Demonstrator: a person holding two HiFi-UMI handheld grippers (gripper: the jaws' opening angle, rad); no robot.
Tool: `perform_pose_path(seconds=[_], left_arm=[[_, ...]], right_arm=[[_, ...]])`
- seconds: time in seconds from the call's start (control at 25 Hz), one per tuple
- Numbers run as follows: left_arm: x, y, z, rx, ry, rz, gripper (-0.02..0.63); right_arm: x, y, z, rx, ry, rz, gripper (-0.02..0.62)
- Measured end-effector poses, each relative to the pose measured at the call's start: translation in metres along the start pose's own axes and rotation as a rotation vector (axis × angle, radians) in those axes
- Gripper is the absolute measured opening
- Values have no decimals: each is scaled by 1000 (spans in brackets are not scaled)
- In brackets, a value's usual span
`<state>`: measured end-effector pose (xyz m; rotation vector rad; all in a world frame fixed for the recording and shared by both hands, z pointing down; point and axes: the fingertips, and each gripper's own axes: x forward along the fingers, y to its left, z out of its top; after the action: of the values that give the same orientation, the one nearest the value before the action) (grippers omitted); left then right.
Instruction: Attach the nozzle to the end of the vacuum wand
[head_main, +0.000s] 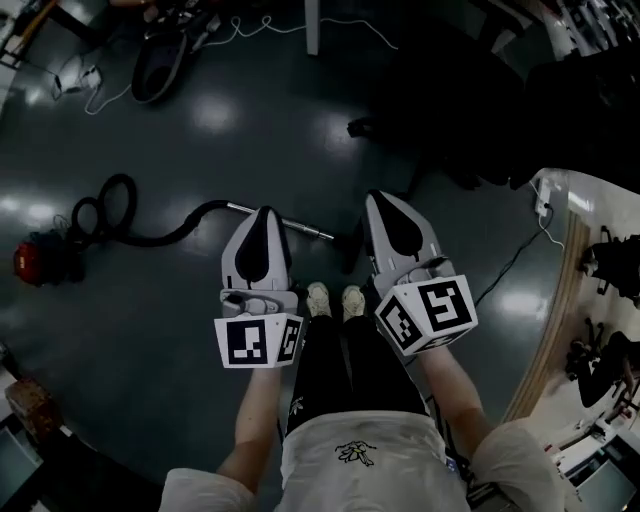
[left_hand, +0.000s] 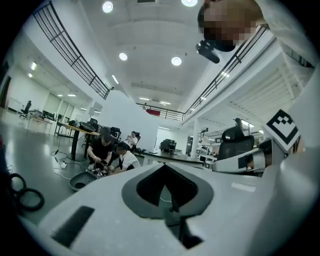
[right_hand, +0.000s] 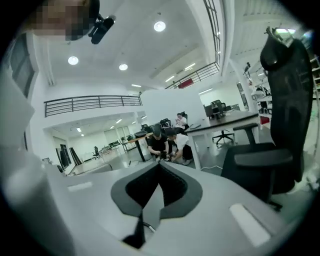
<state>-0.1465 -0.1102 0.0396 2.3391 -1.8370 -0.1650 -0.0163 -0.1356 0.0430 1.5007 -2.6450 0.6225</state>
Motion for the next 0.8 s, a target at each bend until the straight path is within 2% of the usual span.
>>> perform_pose_path(seconds=[0.12,0.24,0.48,0.8], left_arm=[[-26,-26,80,19,-22,19,3],[-53,-41,120,30,-40,17,3],[-88,-57,131,28,-34,-14,3],[-90,-73,151,71,-78,-43,3]], right_arm=[[-39,38,74,-43,-21,21,8],[-76,61,105,-72,-35,20,8],[-117,85,108,-78,-46,47,8],[-123,84,117,-56,-73,42,6]])
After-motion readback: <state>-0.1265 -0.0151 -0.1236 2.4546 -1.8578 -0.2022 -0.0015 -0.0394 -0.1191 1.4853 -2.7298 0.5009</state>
